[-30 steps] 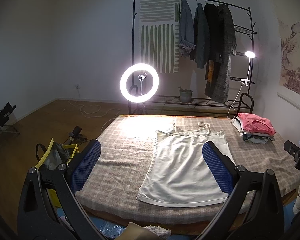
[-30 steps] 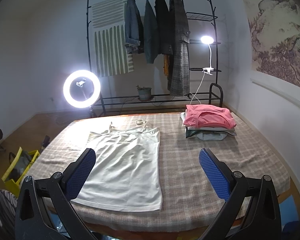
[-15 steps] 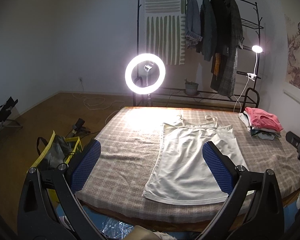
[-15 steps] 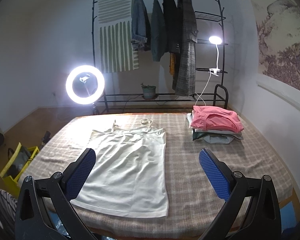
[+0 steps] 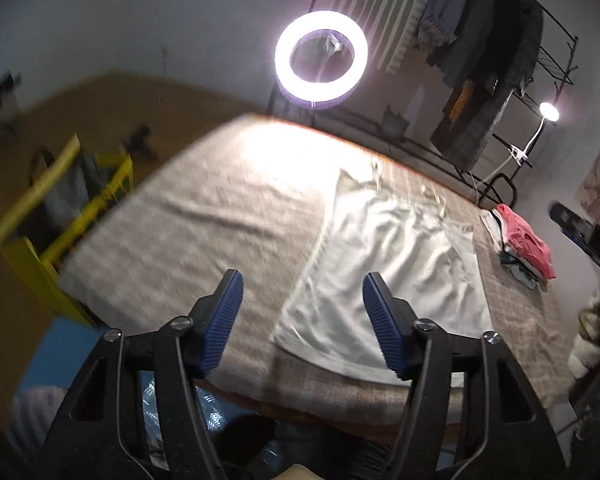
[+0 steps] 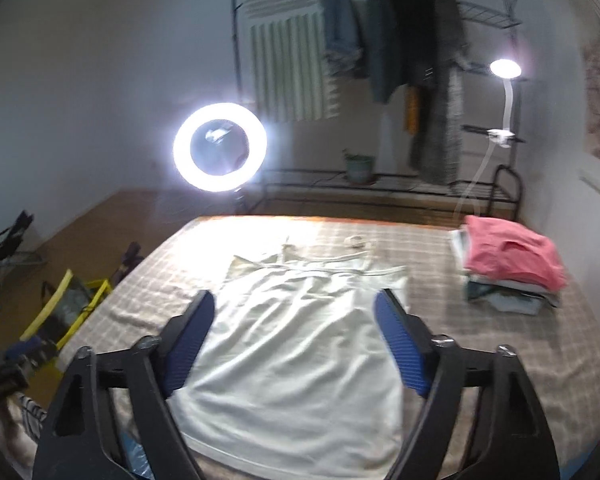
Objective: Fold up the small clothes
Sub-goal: 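Move both tools down over the white camisole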
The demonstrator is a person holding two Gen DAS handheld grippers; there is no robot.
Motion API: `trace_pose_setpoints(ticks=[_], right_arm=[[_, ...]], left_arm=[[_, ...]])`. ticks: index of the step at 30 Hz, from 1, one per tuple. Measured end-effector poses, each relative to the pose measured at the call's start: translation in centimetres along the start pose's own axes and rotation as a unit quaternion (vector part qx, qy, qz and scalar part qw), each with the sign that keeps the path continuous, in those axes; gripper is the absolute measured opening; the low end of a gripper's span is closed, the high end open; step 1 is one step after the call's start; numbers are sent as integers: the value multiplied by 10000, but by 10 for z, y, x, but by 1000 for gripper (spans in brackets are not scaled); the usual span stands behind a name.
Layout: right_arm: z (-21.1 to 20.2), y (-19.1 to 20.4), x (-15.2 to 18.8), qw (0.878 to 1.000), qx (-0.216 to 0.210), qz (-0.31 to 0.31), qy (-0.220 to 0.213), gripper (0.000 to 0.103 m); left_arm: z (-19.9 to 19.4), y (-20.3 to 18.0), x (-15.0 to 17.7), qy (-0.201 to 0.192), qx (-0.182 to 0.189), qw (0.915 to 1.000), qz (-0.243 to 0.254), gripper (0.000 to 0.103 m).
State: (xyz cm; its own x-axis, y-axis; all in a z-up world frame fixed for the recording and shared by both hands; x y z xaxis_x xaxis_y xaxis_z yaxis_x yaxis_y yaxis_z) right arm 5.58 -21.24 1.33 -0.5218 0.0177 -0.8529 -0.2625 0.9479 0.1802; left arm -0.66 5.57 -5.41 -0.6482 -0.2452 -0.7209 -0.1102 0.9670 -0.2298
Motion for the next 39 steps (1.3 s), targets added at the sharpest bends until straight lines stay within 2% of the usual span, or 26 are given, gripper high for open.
trace_pose_setpoints(ticks=[3,6,11,15,23,28,32,34,39], right_arm=[[32,11,-5,9992,-243,-68,323,63],[67,21,-10,9968,-463,-75,653,63],[121,30,-17,9902,-730,6,1192,63],[172,37,-23,9826,-825,228,1650,63],[271,58,-22,9668,-770,551,2375,63],[324,77,-15,9583,-648,552,2730,63],[357,89,-7,9555,-397,309,2906,63],[370,93,-6,9543,-266,237,2967,63],[395,99,-1,9483,83,57,3171,54]], left_arm=[[23,1,10,298,143,9994,-95,62],[46,4,19,583,99,9981,-155,62],[72,16,30,1005,272,9931,-547,62],[92,17,34,1151,77,9923,-454,62],[118,23,42,1460,45,9875,-592,58],[131,24,44,1628,137,9837,-754,46],[138,20,44,1660,130,9839,-653,33],[141,18,45,1682,156,9837,-610,30],[147,18,46,1745,178,9828,-575,14]])
Point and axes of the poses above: each gripper's, at about its wrist camera, not at the fingertips, and z roughly the way its jaws point, y to its left, x to its underside, the point moved 2 cm from there along z, roughly the way its jaws point, and after that the axes turned 7 degrees about z, right-handed, at the moved point
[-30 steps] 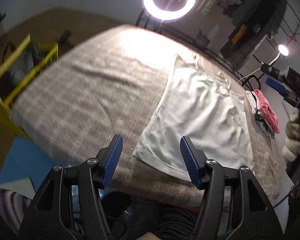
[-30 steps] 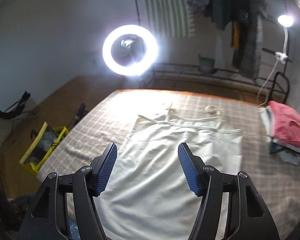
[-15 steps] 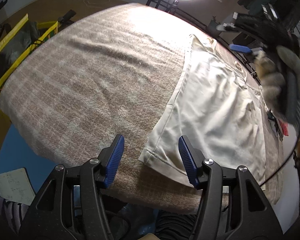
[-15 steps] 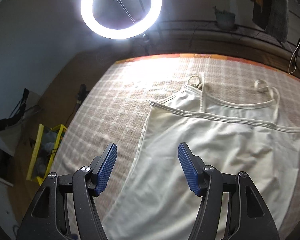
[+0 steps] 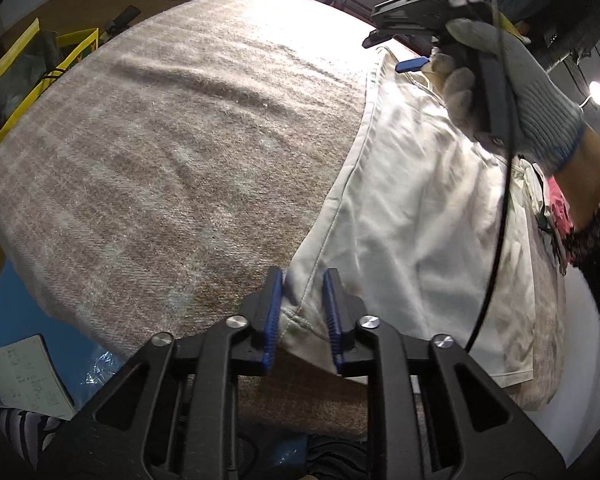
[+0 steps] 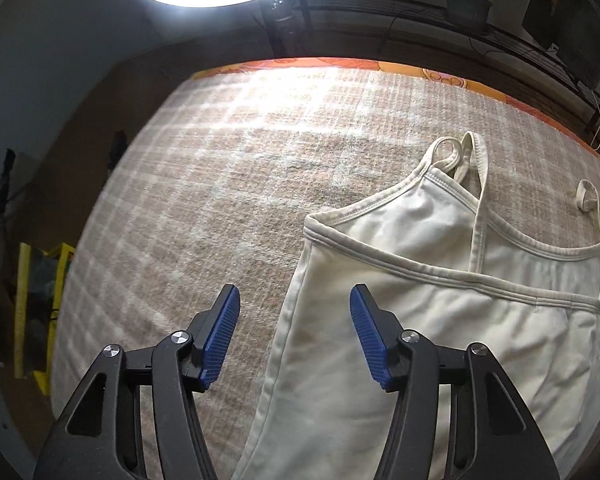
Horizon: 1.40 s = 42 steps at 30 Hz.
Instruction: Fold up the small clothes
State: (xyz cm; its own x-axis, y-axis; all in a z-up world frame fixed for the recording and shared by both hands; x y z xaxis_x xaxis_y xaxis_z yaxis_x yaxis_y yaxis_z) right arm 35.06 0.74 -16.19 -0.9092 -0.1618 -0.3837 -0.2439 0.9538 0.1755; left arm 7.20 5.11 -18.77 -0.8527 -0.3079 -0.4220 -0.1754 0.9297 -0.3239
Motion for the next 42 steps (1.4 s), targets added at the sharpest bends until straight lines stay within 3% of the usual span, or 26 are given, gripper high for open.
trace_pose_setpoints(ticks=[4,9,12,15,23,29,36,42], right_arm=[[13,4,-2,9997,191,-107,91,47],[18,3,-5,9986,474,-222,74,24],[17,-4,-8,9988,466,-155,45,10],[16,-11,-12,9995,296,-48,52,5],[-10,-41,-16,9994,-200,232,-142,2],[-36,-72,-12,9972,-530,474,-250,2],[-60,-118,-8,9964,-578,481,-378,2],[-56,-154,-5,9958,-510,647,-390,2]], left_arm=[[0,-2,1,-45,45,10000,43,7],[-1,-8,0,-147,-36,9996,224,5],[-4,-13,0,-210,-66,9992,328,5],[-9,-17,1,-332,-88,9985,429,5],[-25,-27,3,-610,-21,9961,637,4],[-39,-66,10,-854,41,9880,1285,4],[-30,-118,20,-719,352,9802,1810,4],[-11,-158,34,-491,463,9732,2199,4]])
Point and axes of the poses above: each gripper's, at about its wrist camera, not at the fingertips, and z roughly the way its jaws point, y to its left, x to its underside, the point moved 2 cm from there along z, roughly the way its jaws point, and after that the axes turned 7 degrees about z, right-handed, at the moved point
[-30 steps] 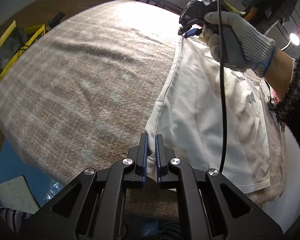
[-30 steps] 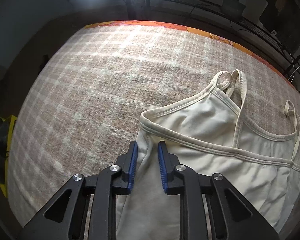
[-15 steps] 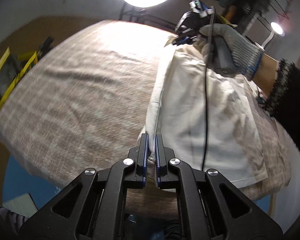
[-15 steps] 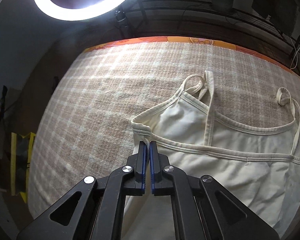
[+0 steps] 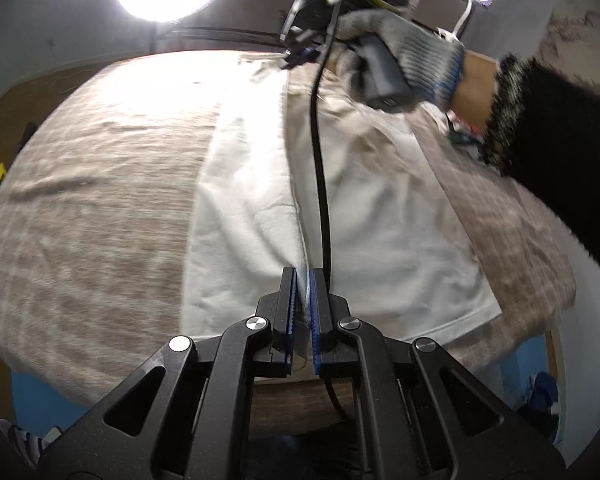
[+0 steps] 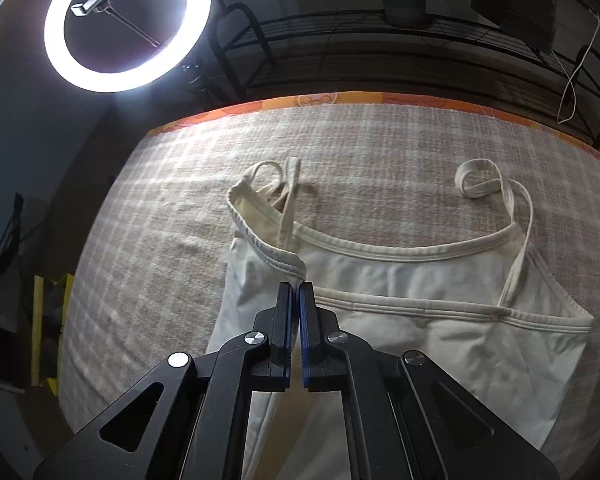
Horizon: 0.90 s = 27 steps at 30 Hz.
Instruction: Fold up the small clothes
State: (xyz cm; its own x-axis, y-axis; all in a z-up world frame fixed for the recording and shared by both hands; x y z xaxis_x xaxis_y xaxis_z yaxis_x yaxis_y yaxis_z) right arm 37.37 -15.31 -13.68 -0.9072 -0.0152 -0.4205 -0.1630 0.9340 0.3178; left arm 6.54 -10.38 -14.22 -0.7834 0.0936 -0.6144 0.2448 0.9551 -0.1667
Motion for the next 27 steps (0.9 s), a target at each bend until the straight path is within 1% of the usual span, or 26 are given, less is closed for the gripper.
trace_pose_setpoints(ticks=[4,6,11,14,16,17,18,19,20,21,25,27], right_arm=[[10,-7,1,10000,63,-3,25,2],[18,-7,0,9999,143,-40,30,2],[30,-10,2,9996,240,-89,98,2],[29,-15,4,9998,173,-38,123,3],[20,-22,5,10000,27,60,54,4],[13,-26,5,9999,-16,109,5,7],[5,-30,5,9998,-60,178,-54,12],[-4,-35,6,9995,-145,243,-115,15],[-13,-39,8,9991,-236,302,-174,21],[-27,-45,11,9984,-334,370,-260,25],[-69,-60,25,9966,-531,393,-495,25],[-96,-70,38,9952,-620,354,-676,25]], left_arm=[[16,-9,2,197,73,9998,-15,4],[20,-12,3,247,121,9996,-64,4],[33,-22,5,408,138,9991,-11,4],[34,-25,7,440,79,9990,61,4],[31,-23,8,410,61,9991,107,5],[29,-25,9,399,22,9991,150,9],[27,-24,10,395,29,9991,177,14],[22,-24,13,376,38,9990,219,16],[18,-24,15,343,40,9991,244,17],[12,-23,18,295,46,9992,283,17],[-18,-19,29,-5,-41,9990,456,17],[-33,-11,35,-151,-137,9991,366,17]])
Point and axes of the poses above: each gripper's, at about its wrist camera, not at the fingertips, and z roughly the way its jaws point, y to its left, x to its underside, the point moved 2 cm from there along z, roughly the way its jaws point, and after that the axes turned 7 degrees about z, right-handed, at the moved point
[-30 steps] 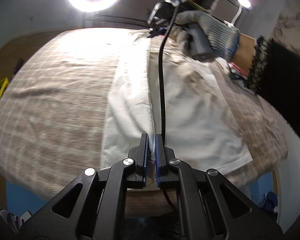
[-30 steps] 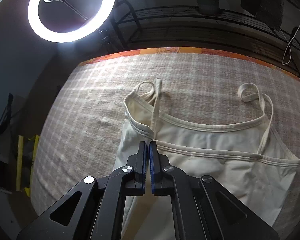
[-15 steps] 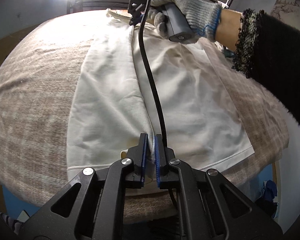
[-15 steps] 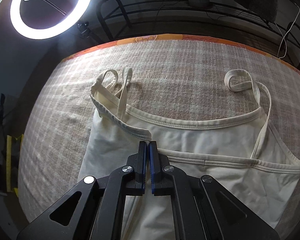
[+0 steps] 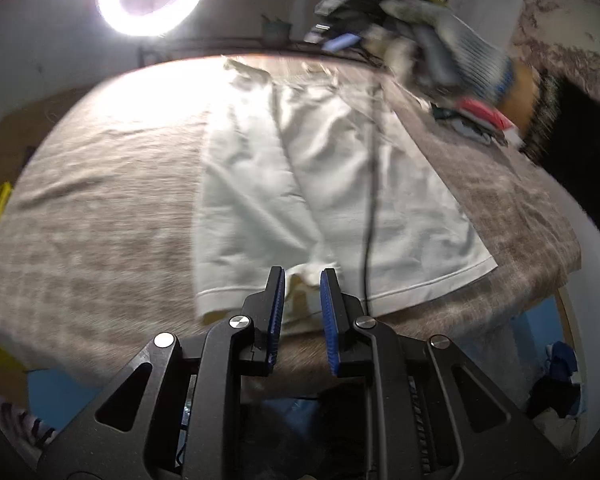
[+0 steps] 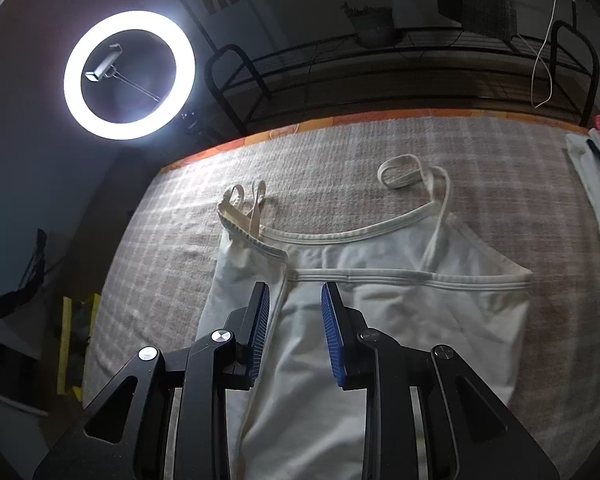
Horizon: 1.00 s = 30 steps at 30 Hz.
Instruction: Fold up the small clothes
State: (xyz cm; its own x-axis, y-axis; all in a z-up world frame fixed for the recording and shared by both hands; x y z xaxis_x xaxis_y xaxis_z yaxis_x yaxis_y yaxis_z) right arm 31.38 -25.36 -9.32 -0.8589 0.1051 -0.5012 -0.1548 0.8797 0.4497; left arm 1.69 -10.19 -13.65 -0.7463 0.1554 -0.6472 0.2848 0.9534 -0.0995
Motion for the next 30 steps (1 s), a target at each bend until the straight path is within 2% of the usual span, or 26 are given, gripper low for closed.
trace_pose_setpoints(ticks=[5,12,17,21,24,27,30], right_arm=[[-53,-18,18,9995,-154,32,-268,26],[-107,-53,53,9983,-134,213,-523,29],[-133,-80,77,9971,-122,424,-623,29],[-147,-92,94,9972,5,381,-651,29],[-156,-98,102,9971,48,335,-683,29],[-161,-104,105,9969,100,258,-731,29],[-162,-111,107,9969,122,227,-750,29]], left_arm=[[-16,23,11,-157,-2,9982,-573,17],[-16,7,3,-327,-174,9989,-296,17],[18,8,-8,-42,-255,9990,-361,17],[45,5,-4,357,56,9981,-504,17],[51,-10,4,506,151,9983,-245,17],[52,-23,8,514,50,9987,17,17],[47,-26,8,440,-17,9990,16,17]])
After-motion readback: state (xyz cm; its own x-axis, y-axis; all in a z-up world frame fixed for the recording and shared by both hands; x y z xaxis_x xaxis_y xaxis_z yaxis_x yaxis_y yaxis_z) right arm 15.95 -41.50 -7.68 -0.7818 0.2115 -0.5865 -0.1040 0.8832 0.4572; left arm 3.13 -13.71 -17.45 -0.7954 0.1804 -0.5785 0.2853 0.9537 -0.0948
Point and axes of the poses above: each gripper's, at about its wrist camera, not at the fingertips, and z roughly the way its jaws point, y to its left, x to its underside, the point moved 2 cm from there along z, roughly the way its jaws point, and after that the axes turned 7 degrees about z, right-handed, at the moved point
